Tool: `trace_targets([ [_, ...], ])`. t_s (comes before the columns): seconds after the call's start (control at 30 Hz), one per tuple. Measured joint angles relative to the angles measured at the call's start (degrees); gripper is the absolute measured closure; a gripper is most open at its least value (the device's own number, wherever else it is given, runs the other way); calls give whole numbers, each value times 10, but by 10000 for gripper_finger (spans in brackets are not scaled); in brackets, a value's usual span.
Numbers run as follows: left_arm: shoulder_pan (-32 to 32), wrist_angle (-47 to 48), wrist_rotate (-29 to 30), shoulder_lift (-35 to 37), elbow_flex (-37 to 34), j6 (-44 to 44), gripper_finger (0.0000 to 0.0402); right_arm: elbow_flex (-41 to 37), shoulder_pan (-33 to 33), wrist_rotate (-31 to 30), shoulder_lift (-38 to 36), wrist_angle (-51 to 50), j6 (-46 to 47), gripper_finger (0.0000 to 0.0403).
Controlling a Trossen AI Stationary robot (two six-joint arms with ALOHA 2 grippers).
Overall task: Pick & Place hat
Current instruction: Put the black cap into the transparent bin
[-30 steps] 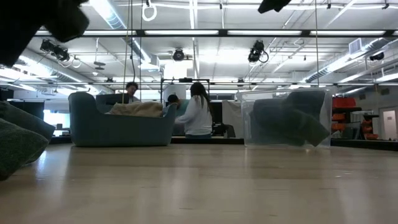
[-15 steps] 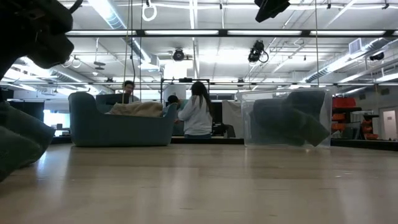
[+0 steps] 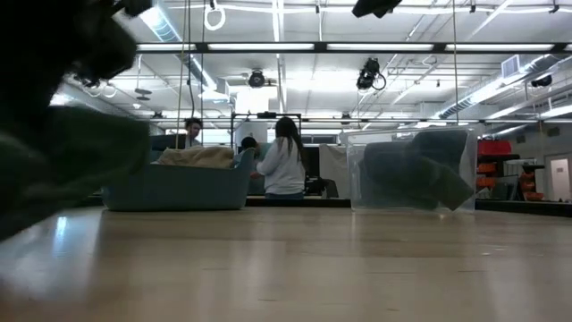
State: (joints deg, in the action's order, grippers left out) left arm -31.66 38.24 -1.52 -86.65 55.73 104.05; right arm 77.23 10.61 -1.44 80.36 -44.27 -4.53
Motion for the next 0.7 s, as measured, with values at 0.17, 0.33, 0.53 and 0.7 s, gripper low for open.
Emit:
trace_targets([
  [0.17,30,-2,82,0,69,-45,396,0,0,25,5,9,-1,256],
  [0.33,75,-1,181,0,125,-99,396,0,0,25,14,18,-5,221],
  [0.53,146,0,236,0,138,-120,397,0,0,17,22,47,38,168],
  [0.7,203,-45,286,0,137,-121,393,0,5,8,35,94,71,145],
])
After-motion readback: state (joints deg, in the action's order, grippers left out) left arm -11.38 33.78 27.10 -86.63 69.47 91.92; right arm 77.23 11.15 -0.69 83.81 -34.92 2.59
